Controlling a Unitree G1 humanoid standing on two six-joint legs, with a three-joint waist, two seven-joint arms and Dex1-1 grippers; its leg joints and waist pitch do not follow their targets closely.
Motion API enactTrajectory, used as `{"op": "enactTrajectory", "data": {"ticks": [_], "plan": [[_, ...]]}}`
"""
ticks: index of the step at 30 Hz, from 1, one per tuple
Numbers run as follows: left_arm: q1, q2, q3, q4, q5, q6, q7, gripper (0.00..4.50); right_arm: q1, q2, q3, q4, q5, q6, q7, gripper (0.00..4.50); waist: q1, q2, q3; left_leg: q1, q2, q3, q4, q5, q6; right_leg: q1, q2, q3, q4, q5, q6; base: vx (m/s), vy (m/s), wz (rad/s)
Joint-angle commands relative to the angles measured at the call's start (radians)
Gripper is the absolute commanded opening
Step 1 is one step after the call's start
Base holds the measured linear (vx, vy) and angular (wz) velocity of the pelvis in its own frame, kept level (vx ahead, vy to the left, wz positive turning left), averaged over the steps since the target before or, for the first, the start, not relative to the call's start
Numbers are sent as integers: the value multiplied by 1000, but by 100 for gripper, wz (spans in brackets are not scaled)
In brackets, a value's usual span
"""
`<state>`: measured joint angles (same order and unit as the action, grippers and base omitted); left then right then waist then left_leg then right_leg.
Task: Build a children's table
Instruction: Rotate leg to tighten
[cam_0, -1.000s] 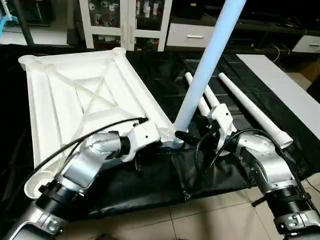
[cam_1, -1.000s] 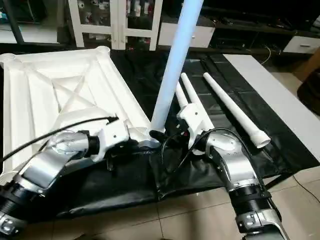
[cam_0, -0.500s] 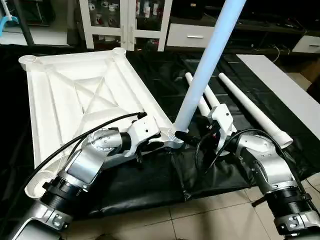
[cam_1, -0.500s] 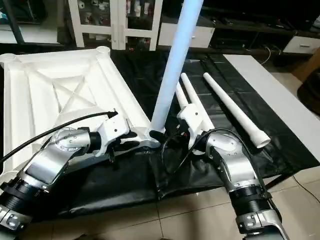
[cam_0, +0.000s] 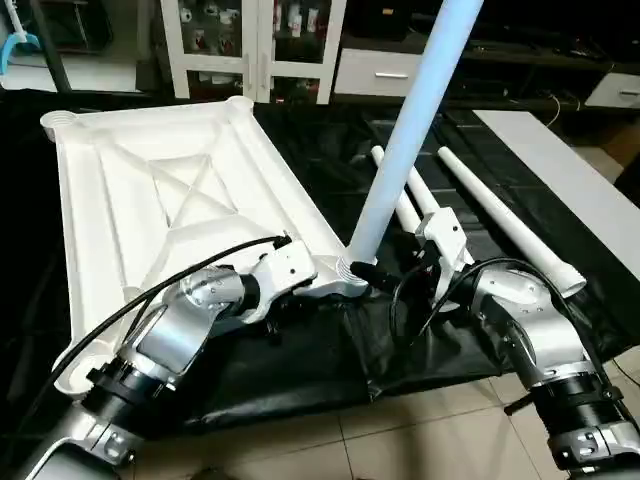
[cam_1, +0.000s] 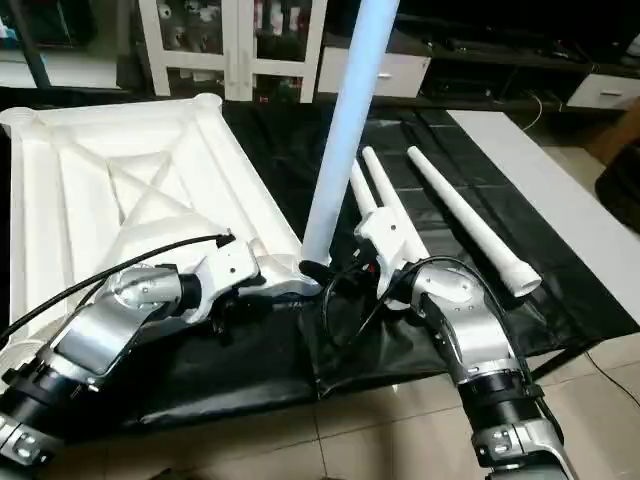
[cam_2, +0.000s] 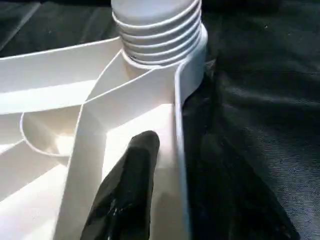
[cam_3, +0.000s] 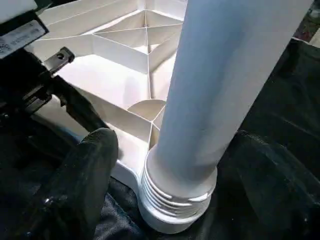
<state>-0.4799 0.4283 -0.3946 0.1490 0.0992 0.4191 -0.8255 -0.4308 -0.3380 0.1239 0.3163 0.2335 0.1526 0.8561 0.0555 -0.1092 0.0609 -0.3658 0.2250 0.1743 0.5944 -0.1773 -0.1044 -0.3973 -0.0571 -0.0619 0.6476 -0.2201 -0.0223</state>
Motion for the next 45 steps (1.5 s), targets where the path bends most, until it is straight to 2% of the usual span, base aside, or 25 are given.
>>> {"op": "enactTrajectory", "data": {"ticks": [1, 3, 6, 7, 8, 10, 11, 13, 14, 19, 22, 23, 25, 29, 34, 35, 42, 43, 45], "plan": [[-2, 3, -9, 18, 8, 18, -3, 147, 10, -15, -26, -19, 6, 3, -1, 386, 0, 27, -72, 13, 12, 2, -58, -112, 11, 57, -64, 52, -71, 15, -202, 0, 0, 0], [-2, 4, -10, 14, 8, 23, -4, 147, 11, -15, -28, -19, 6, 2, -2, 386, -1, 26, -71, 13, 13, 2, -59, -127, 7, 56, -64, 51, -73, -3, -200, 0, 0, 0], [-2, 14, -22, 13, 17, 35, -19, 111, 13, -15, -30, -22, 7, 2, -5, 386, -1, 25, -71, 13, 12, 1, -59, -130, 5, 56, -64, 51, -74, -12, -198, 0, 0, 0], [4, 26, -34, 9, 27, 41, -34, 111, 15, -14, -32, -24, 8, 2, -9, 386, -2, 35, -71, 14, 12, 1, -60, -134, 2, 55, -64, 52, -74, -4, -199, 0, 0, 0], [4, 27, -35, 9, 28, 41, -35, 106, 15, -14, -32, -25, 8, 2, -9, 386, -2, 31, -72, 13, 12, 0, -60, -135, 2, 56, -63, 51, -74, -1, -200, 0, 0, 0], [11, 45, -56, 6, 45, 60, -49, 88, 18, -12, -37, -27, 10, 2, -17, 386, -2, 30, -71, 12, 10, 1, -60, -138, 5, 56, -64, 51, -75, -14, -198, 0, 0, 0], [13, 52, -64, 7, 53, 64, -53, 76, 19, -11, -39, -28, 11, 3, -19, 386, -1, 40, -72, 13, 11, 0, -60, -140, 3, 56, -65, 51, -73, -16, -198, 0, 0, 0], [16, 59, -69, 10, 60, 72, -53, 63, 21, -9, -41, -32, 12, 5, -24, 386, -4, 35, -71, 11, 9, 0, -61, -155, 3, 56, -63, 51, -78, -45, -192, 0, 0, 0], [18, 59, -66, 13, 60, 71, -48, 57, 24, -8, -43, -35, 14, 6, -26, 386, -4, 38, -71, 11, 9, 0, -61, -157, 3, 56, -64, 51, -78, -52, -190, 0, 0, 0], [19, 85, -57, 51, 82, 45, -30, 23, 54, -2, -57, -78, 33, 28, -43, 386, -8, 41, -71, 13, 9, -1, -63, -177, 2, 53, -62, 50, -83, -83, -181, 0, 0, 0], [20, 102, -42, 70, 87, 35, -24, 12, 75, 4, -62, -102, 45, 56, -55, 386, -13, 49, -64, 17, 8, -4, -68, -239, -7, 49, -62, 48, -94, -172, -170, 0, 0, 0], [21, 103, -31, 71, 83, 39, -17, 3, 83, 5, -61, -109, 45, 57, -57, 386, -16, 47, -59, 22, 7, -6, -70, -306, -15, 45, -65, 47, -106, -282, -149, 0, 0, 0], [23, 109, -17, 63, 72, 43, -21, 2, 99, 11, -59, -129, 49, 64, -63, 386, -17, 48, -58, 24, 7, -9, -70, -327, -19, 42, -66, 47, -111, -331, -137, 0, 0, 0], [26, 122, -6, 66, 69, 30, -22, 1, 120, 19, -56, -150, 46, 68, -75, 386, -21, 54, -59, 19, 8, -14, -75, -328, -22, 43, -66, 46, -110, -328, -132, 0, 0, 0], [21, 132, 8, 86, 54, 13, -27, 1, 126, 32, -65, -162, 42, 82, -119, 386, -22, 53, -59, 22, 6, -13, -75, -333, -22, 40, -65, 47, -111, -329, -135, 0, 0, 0], [23, 132, 10, 89, 53, -5, -24, 1, 127, 36, -69, -162, 36, 80, -137, 386, -23, 57, -59, 23, 7, -13, -75, -331, -24, 38, -65, 47, -111, -320, -136, 0, 0, 0], [36, 102, 49, 62, 16, -20, -1, 1, 118, 46, -92, -162, 31, 92, -179, 386, -21, 57, -61, 23, 8, -10, -74, -308, -26, 40, -64, 50, -105, -264, -157, 0, 0, 0], [35, 97, 56, 56, 18, -23, 20, 1, 114, 49, -95, -157, 30, 97, -190, 386, -22, 52, -61, 22, 9, -9, -74, -305, -24, 40, -64, 50, -104, -259, -157, 0, 0, 0], [35, 99, 60, 56, 14, -40, 21, 1, 110, 50, -88, -147, 21, 93, -199, 386, -21, 54, -59, 21, 7, -9, -74, -301, -21, 40, -64, 50, -104, -262, -155, 0, 0, 0]]}}
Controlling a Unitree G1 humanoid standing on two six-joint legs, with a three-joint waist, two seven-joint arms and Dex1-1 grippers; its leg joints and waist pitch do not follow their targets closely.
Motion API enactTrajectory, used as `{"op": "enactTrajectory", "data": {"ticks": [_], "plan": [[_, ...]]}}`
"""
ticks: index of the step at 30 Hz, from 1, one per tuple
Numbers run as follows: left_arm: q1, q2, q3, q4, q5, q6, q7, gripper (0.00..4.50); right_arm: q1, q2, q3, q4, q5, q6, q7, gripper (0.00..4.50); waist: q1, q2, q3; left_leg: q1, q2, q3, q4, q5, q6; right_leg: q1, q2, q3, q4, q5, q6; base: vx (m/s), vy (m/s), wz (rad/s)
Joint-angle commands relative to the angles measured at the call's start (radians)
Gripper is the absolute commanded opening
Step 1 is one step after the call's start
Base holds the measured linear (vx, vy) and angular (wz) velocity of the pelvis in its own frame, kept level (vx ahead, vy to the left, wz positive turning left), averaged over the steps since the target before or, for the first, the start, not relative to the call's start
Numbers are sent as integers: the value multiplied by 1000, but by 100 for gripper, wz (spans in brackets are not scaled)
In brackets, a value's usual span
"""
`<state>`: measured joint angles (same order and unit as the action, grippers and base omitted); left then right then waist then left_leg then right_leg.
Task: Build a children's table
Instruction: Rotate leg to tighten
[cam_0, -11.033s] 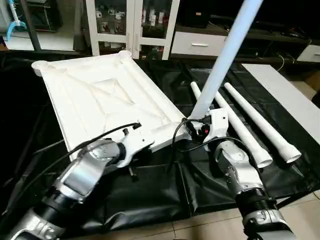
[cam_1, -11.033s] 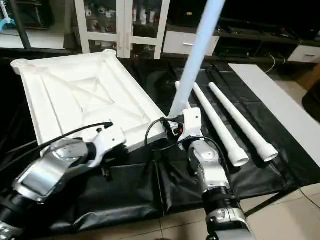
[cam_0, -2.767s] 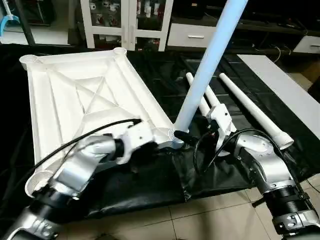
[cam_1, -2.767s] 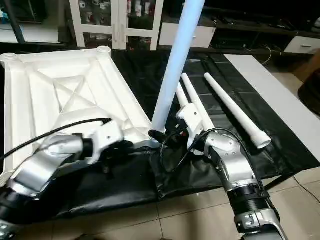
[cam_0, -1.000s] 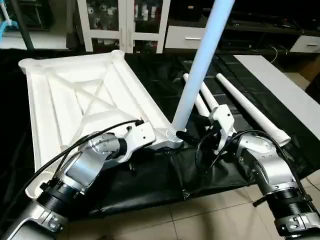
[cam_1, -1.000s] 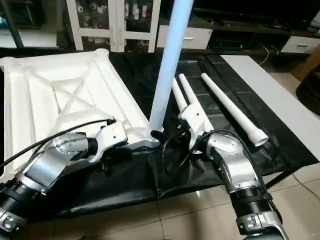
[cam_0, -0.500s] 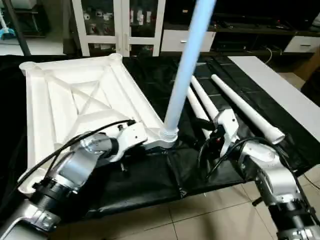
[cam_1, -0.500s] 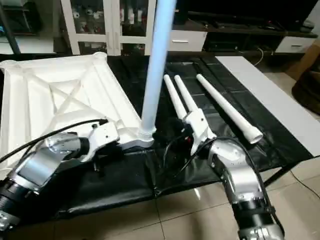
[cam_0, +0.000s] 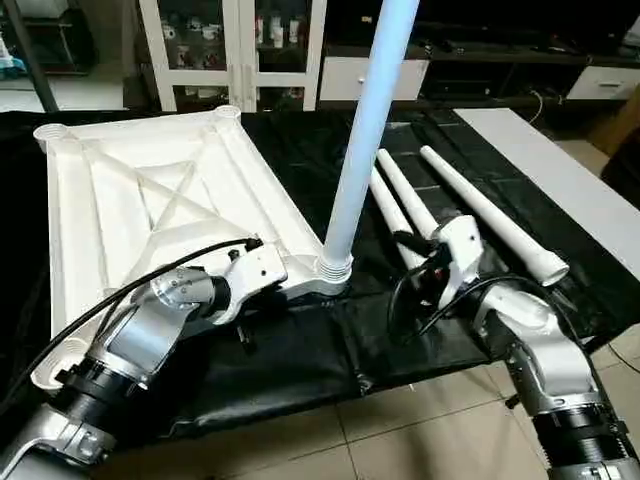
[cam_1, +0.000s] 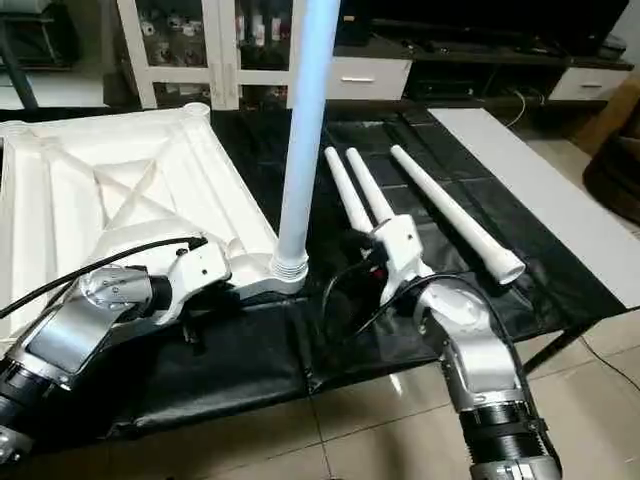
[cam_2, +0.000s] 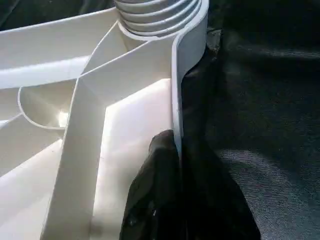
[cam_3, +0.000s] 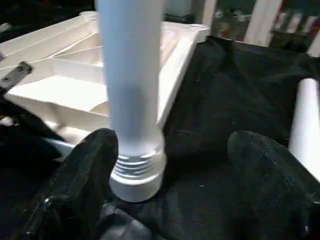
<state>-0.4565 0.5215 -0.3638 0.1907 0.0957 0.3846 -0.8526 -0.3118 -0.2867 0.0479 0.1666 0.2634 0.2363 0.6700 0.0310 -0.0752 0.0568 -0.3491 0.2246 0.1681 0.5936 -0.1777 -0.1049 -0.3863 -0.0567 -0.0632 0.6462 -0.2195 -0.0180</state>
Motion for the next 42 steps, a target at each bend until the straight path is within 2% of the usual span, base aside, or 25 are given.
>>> {"op": "enactTrajectory", "data": {"ticks": [1, 2, 3, 6, 9, 16, 19, 21, 23, 24, 25, 28, 29, 30, 31, 32, 33, 34, 35, 36, 37, 38, 40, 41, 42], "plan": [[11, 6, 29, 14, 18, -6, 48, 1, -9, -1, -12, 2, -9, 9, -13, 386, 3, 21, -55, 4, 7, -2, -74, -300, -19, 30, -64, 51, -103, -266, -158, 0, 0, 0], [11, 8, 30, 15, 16, -8, 46, 1, -9, 0, -12, 3, -7, 15, -15, 386, 3, 20, -55, 3, 7, -2, -73, -292, -18, 31, -65, 52, -103, -267, -156, 0, 0, 0], [11, 10, 30, 12, 15, -11, 43, 1, -9, 0, -6, 3, -11, 14, -14, 386, 14, 0, -54, -57, -13, -37, -91, -265, 41, 78, -86, 10, -90, -257, -149, 0, 0, 0], [14, 20, 27, 4, 22, -21, 36, 1, -11, 2, 8, 3, -13, 18, -11, 386, -3, 36, -70, -73, -29, -83, -66, -118, 206, 93, -109, -48, -96, -118, -213, -7, -1, 23], [16, 21, 30, 0, 27, -2, 42, 1, -8, 0, 21, 2, -20, 19, 0, 386, -17, 44, -69, -89, -38, -112, -59, -51, 262, 102, -100, -89, -84, -38, -254, 11, -12, 42], [16, 28, 33, -9, 8, 19, 17, 1, 0, -1, 36, -4, -25, 19, 1, 386, -38, 62, -57, -115, -83, -193, -92, -225, 136, 123, -92, -107, -79, -221, -223, -1, -14, 31], [11, 30, 31, -9, 1, 19, 0, 1, -1, -6, 34, -2, -25, 18, 4, 386, -38, 61, -47, -126, -92, -182, -86, -525, 19, 151, -136, -98, -121, -570, -175, -3, -2, 33], [6, 30, 28, -11, 1, 19, -4, 1, -3, -10, 29, 2, -22, 19, 3, 386, -32, 51, -40, -116, -74, -146, -29, -531, 41, 169, -181, -100, -174, -796, -153, 22, -12, 41], [0, 30, 23, -8, 3, 16, -5, 1, -5, -11, 19, 5, -10, 31, -6, 386, -35, 62, -30, -116, -54, -120, -4, -481, 84, 203, -185, -127, -200, -857, -146, 59, 39, 45], [-2, 32, 20, -6, 3, 15, -9, 1, -6, -9, 13, 6, -3, 42, -10, 386, -60, 85, -33, 30, 11, -133, -40, -607, 23, 114, -99, -113, -155, -678, -166, 68, 56, 46], [-4, 31, 20, -3, 5, 13, -7, 1, -7, -8, 10, 8, 1, 46, -12, 386, -76, 103, -26, 44, 27, -160, -118, -781, -1, 115, -29, -102, -63, -447, -160, 56, 64, 13], [-8, 27, 23, 2, 1, 17, -7, 1, -2, -9, 16, 3, -1, 43, -7, 386, -83, 79, -25, 87, 36, -172, -140, -815, 53, 80, -36, -47, -44, -280, -132, 105, 67, -12], [-9, 26, 23, 2, -1, 18, -7, 1, -2, -9, 16, 2, -4, 43, -6, 386, -83, 74, -32, 79, 8, -151, -127, -731, 90, 95, -56, -26, -76, -262, -152, 133, 9, -9], [-11, 26, 22, 3, -1, 19, -8, 1, -3, -8, 16, 4, -6, 42, -5, 386, -58, 59, -50, 9, -35, -90, -86, -504, 134, 174, -98, 11, -132, -221, -188, 133, 9, -9], [-11, 26, 20, 3, 0, 19, -8, 1, -4, -8, 16, 4, -7, 41, -4, 386, -34, 55, -58, -31, -51, -61, -50, -353, 161, 218, -122, 28, -156, -222, -190, 152, 7, -3], [-12, 26, 19, 3, 2, 19, -9, 1, -5, -7, 15, 7, -7, 40, -4, 386, -14, 42, -82, -58, -53, -39, -13, -145, 218, 247, -129, 40, -165, -175, -196, 170, 10, 3], [-10, 25, 20, 2, 1, 20, -12, 1, -6, -9, 14, 8, -6, 39, -4, 386, -1, 51, -90, -66, -49, -34, -19, -38, 249, 250, -101, 21, -153, -98, -165, 170, 10, 3], [-9, 25, 20, 2, 1, 20, -14, 1, -8, -10, 13, 10, -6, 39, -3, 386, -7, 60, -94, -45, -45, -36, -31, 0, 266, 232, -72, 2, -134, -36, -150, 181, 11, 10], [-8, 25, 19, 2, 0, 18, -15, 1, -11, -11, 11, 12, -7, 39, -3, 386, -43, 87, -107, 92, -10, -93, -50, 141, 385, 143, -3, -47, -51, 55, -109, 190, -11, 12], [-8, 25, 19, 2, 0, 18, -15, 1, -11, -12, 11, 12, -7, 39, -3, 386, -91, 95, -106, 232, 70, -206, -40, 286, 602, -29, -8, -53, 39, -144, -19, 190, -11, 12], [-9, 26, 17, 4, 0, 15, -16, 1, -13, -12, 10, 13, -8, 40, -2, 386, -95, 71, -112, 229, 107, -238, -42, 451, 698, -78, -46, -16, 84, -179, 57, 127, -52, -10], [-10, 26, 16, 7, 1, 13, -17, 1, -14, -12, 10, 14, -6, 40, -3, 386, -88, 64, -103, 207, 95, -220, -47, 484, 688, -87, -55, -2, 89, -139, 83, -16, -82, -27], [-3, 25, 14, -1, -4, 1, -23, 1, -16, -16, 8, 14, -4, 41, -4, 386, -73, 6, -89, 122, -17, -130, -32, 346, 511, -49, -85, 62, -21, 132, 23, -68, -88, -22], [5, 26, 9, -10, 0, 0, -27, 1, -17, -20, 6, 13, -2, 42, -5, 386, -34, -36, -80, 17, -130, -48, 21, 97, 376, 43, -110, 132, -104, 125, 54, -41, -69, 19], [12, 26, 6, -16, -1, 0, -35, 1, -18, -23, 5, 13, 0, 42, -6, 386, -11, -27, -92, -41, -110, -76, 90, -36, 257, 116, -188, 202, -102, 158, -57, -41, -69, 19]]}}
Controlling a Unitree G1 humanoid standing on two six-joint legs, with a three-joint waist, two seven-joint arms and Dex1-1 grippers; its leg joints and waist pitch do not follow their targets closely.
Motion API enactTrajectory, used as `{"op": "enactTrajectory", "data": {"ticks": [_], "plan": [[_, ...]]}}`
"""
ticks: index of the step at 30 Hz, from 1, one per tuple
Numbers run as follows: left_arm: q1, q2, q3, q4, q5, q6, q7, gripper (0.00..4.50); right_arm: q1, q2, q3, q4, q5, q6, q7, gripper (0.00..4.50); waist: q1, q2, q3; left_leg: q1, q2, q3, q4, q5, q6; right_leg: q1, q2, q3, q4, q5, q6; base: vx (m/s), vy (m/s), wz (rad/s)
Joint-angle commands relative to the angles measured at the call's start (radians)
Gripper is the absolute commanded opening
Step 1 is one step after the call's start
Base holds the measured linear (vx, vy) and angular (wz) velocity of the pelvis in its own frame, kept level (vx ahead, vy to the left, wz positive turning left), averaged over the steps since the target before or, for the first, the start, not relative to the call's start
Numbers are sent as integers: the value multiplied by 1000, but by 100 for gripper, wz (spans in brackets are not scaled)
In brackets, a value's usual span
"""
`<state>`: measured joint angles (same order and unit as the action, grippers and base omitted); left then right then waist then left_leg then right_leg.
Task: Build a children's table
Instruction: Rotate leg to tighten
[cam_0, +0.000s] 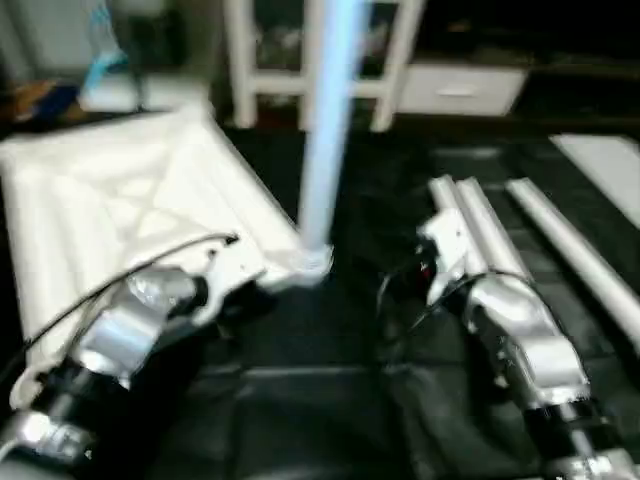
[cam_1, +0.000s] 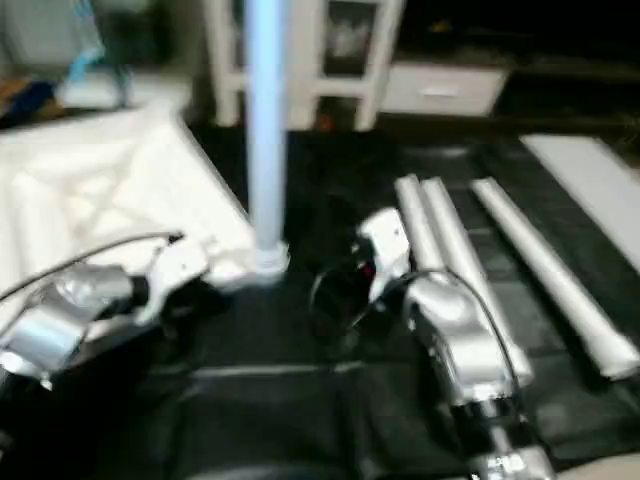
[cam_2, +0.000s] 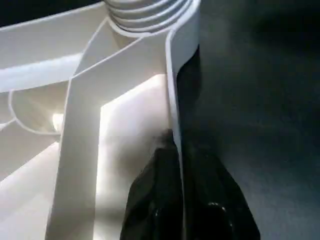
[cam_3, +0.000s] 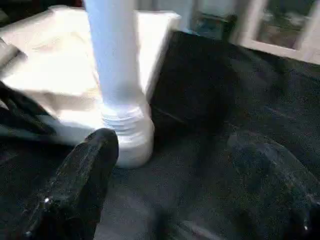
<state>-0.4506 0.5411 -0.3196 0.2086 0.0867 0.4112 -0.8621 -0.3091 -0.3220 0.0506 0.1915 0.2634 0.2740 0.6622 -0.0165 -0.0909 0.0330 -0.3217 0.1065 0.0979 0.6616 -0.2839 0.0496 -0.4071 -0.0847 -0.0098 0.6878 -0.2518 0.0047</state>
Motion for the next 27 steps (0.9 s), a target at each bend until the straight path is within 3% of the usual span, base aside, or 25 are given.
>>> {"op": "enactTrajectory", "data": {"ticks": [1, 2, 3, 4, 5, 6, 7, 8, 9, 10, 12, 14, 17, 19, 20, 23, 27], "plan": [[8, 6, -39, -35, 7, -30, -29, 1, -21, 11, 1, -12, 1, 5, 2, 386, 39, -10, -73, -79, 25, -17, 7, 121, 42, 150, -155, 129, -114, 342, -128, 66, -54, 17], [13, 7, -41, -42, 8, -32, -30, 1, -21, 10, 0, -12, 2, 5, 3, 386, 33, 0, -67, -80, 39, -13, -49, 275, -40, 130, -96, 70, -68, 733, -167, 0, 0, 0], [15, 8, -42, -47, 9, -33, -30, 1, -21, 10, -2, -13, 2, 5, 4, 386, 30, 27, -63, -58, 50, 0, -76, 365, -63, 106, -47, 32, -54, 880, -185, 0, 0, 0], [19, 8, -43, -53, 6, -32, -35, 1, -21, 9, -3, -15, 3, 6, 7, 386, 25, 31, -66, -48, 60, 3, -79, 370, -39, 99, -37, 25, -53, 868, -194, 0, 0, 0], [22, 8, -44, -57, 2, -31, -39, 1, -21, 9, -4, -17, 4, 6, 10, 386, 27, 41, -66, -37, 82, 4, -83, 345, -23, 93, -30, 20, -55, 733, -238, 0, 0, 0], [26, 10, -46, -60, 0, -41, -41, 1, -21, 8, -4, -20, 6, 7, 14, 386, 27, 44, -65, -28, 94, 5, -86, 324, -20, 86, -32, 17, -60, 638, -268, 0, 0, 0], [34, 11, -47, -64, -11, -48, -54, 1, -22, 5, -2, -28, 11, 8, 25, 386, 23, 40, -61, -25, 105, 5, -97, 261, -19, 86, -34, 13, -71, 454, -311, 0, 0, 0], [38, 12, -48, -67, -16, -59, -61, 1, -23, 4, -2, -31, 15, 7, 31, 386, 22, 40, -53, -20, 113, 13, -106, 164, -17, 79, -40, 13, -85, 300, -332, -45, 58, 3], [41, 12, -48, -69, -21, -69, -68, 1, -25, 2, -3, -33, 18, 6, 34, 386, 20, 42, -45, -14, 118, 22, -113, 54, -34, 73, -43, 13, -98, 160, -336, -45, 58, 3], [48, 16, -52, -83, -28, -61, -89, 1, -34, -2, -8, -33, 29, 3, 45, 386, 18, 37, -36, -10, 121, 29, -120, -55, -58, 68, -46, 15, -107, 42, -325, -49, 55, 6], [51, 16, -53, -88, -28, -63, -96, 1, -40, -5, -13, -32, 36, 1, 52, 386, 18, 38, -35, -12, 123, 35, -125, -127, -93, 70, -52, 20, -116, -66, -290, 0, 0, 0], [56, 16, -55, -96, -30, -59, -105, 1, -49, -11, -20, -30, 49, 3, 72, 386, 18, 36, -37, -14, 121, 41, -124, -114, -103, 65, -51, 24, -118, -69, -268, 0, 0, 0], [58, 18, -61, -105, -34, -53, -120, 1, -52, -31, -14, -43, 77, 26, 141, 386, 21, 35, -37, -18, 120, 47, -122, -86, -94, 61, -51, 29, -119, -57, -252, 0, 0, 0], [58, 20, -67, -107, -37, -54, -133, 1, -40, -63, 7, -70, 98, 42, 220, 386, 24, 34, -41, -20, 120, 52, -118, -54, -81, 65, -51, 30, -116, -15, -253, 0, 0, 0], [59, 19, -69, -112, -43, -53, -139, 1, -31, -84, 19, -83, 99, 39, 264, 386, 27, 27, -43, -21, 122, 55, -115, -25, -65, 65, -50, 30, -113, 24, -258, 0, 0, 0], [58, 17, -78, -120, -45, -74, -157, 1, -29, -117, 44, -69, 75, 21, 309, 386, 30, 28, -45, -23, 121, 58, -112, 29, -39, 64, -49, 28, -106, 82, -272, 0, 0, 0], [62, 13, -88, -136, -46, -88, -171, 1, -44, -129, 65, -32, 29, -28, 308, 386, 34, 22, -41, -22, 123, 60, -114, 0, -43, 59, -51, 28, -113, 16, -272, 0, 0, 0]]}}
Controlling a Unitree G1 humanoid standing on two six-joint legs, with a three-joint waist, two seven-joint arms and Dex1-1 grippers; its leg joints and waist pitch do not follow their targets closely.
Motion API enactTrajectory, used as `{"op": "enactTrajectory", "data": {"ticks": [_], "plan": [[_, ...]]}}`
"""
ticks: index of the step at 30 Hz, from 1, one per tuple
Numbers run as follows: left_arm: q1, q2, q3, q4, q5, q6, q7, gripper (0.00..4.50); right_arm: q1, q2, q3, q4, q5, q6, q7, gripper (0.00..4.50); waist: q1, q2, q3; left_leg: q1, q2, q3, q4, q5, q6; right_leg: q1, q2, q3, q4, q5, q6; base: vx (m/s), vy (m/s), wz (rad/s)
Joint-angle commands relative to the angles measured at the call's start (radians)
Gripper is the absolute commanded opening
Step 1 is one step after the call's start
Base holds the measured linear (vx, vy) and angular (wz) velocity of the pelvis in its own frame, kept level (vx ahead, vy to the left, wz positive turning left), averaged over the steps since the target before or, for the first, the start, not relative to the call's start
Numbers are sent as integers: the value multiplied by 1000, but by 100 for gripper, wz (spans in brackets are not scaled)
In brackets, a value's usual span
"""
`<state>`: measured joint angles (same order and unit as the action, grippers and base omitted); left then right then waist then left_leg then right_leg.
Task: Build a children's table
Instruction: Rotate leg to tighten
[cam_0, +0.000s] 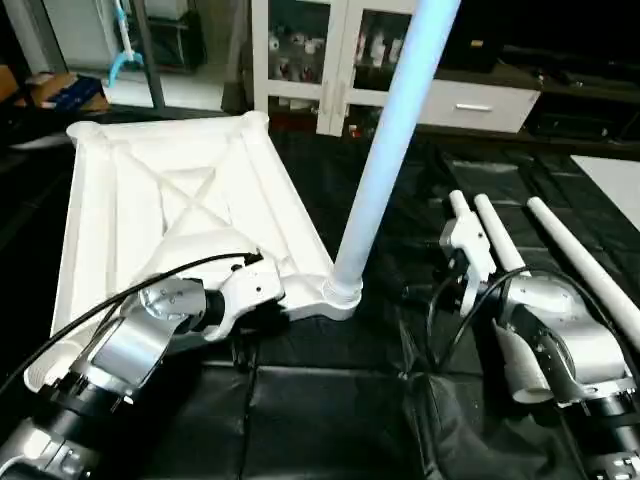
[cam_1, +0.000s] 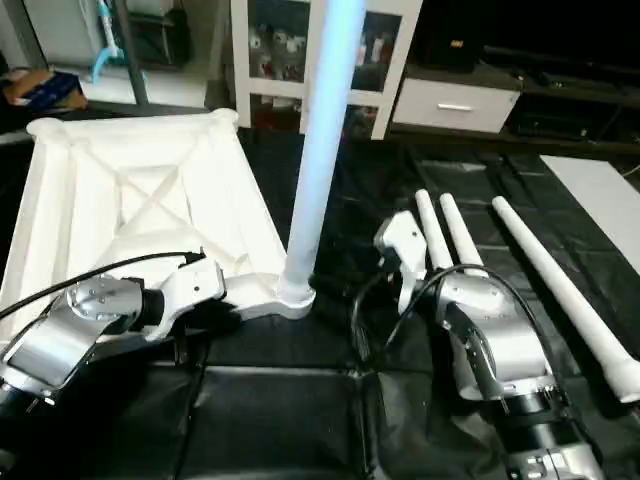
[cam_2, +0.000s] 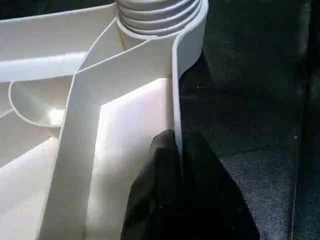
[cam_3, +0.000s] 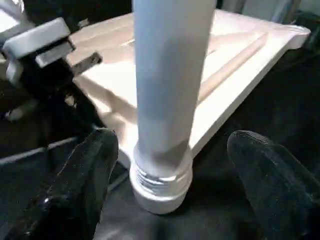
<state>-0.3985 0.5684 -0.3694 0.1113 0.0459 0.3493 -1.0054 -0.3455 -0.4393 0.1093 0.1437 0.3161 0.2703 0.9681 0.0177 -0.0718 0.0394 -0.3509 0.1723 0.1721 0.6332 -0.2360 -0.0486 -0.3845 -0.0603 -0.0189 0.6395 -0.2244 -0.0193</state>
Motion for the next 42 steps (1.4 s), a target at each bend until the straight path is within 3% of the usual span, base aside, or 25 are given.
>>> {"op": "enactTrajectory", "data": {"ticks": [1, 4, 8, 9, 15, 19, 26, 31, 40, 42], "plan": [[13, -17, -41, -49, -8, -28, -31, 1, -17, -8, 8, 32, -30, -32, -1, 386, 0, 3, -47, 8, 57, -14, -86, -56, 51, 36, -75, 38, -66, -27, -246, 0, 0, 0], [22, -22, -53, -82, -13, -27, -45, 1, -44, 6, 17, 73, -38, -42, 6, 386, 0, 2, -46, 9, 59, -14, -87, -73, 40, 34, -77, 38, -69, -70, -241, 0, 0, 0], [30, -31, -73, -116, -23, -25, -64, 1, -64, 7, 42, 109, -40, -48, 54, 386, 5, 2, -45, 9, 59, -13, -88, -59, 43, 33, -74, 38, -67, -50, -237, 0, 0, 0], [32, -33, -78, -125, -24, -20, -66, 1, -69, 7, 45, 116, -34, -46, 69, 386, 6, -6, -46, 9, 59, -12, -87, -53, 47, 33, -74, 38, -67, -42, -237, 0, 0, 0], [33, -42, -88, -130, -12, -16, -62, 1, -86, -20, 60, 134, -19, -57, 161, 386, 15, -10, -43, 10, 61, -11, -88, -43, 62, 31, -76, 38, -67, -51, -237, 0, 0, 0], [37, -37, -84, -139, -15, -11, -66, 0, -96, -27, 61, 157, -17, -61, 184, 349, 14, -9, -41, 8, 61, -12, -89, -76, 47, 31, -78, 39, -73, -110, -223, 0, 0, 0], [34, -24, -83, -140, -16, -12, -76, 0, -114, -59, 77, 191, -30, -68, 268, 295, 12, -8, -44, 6, 60, -12, -87, -46, 59, 32, -76, 38, -69, -57, -233, 0, 0, 0], [34, -22, -84, -140, -13, -11, -83, 0, -120, -63, 79, 213, -31, -69, 296, 268, 11, -9, -42, 6, 61, -13, -88, -76, 54, 31, -78, 38, -73, -104, -233, 0, 0, 0], [35, -23, -82, -140, -12, -5, -84, 0, -102, -25, 78, 228, -24, -65, 269, 200, 9, -8, -41, 5, 61, -14, -91, -81, 45, 31, -77, 38, -74, -109, -232, 0, 0, 0], [35, -25, -78, -140, -15, 3, -80, 0, -95, 2, 50, 241, -11, -58, 226, 195, 8, -4, -39, 6, 62, -14, -93, -103, 37, 28, -77, 39, -77, -133, -229, 0, 0, 0]]}}
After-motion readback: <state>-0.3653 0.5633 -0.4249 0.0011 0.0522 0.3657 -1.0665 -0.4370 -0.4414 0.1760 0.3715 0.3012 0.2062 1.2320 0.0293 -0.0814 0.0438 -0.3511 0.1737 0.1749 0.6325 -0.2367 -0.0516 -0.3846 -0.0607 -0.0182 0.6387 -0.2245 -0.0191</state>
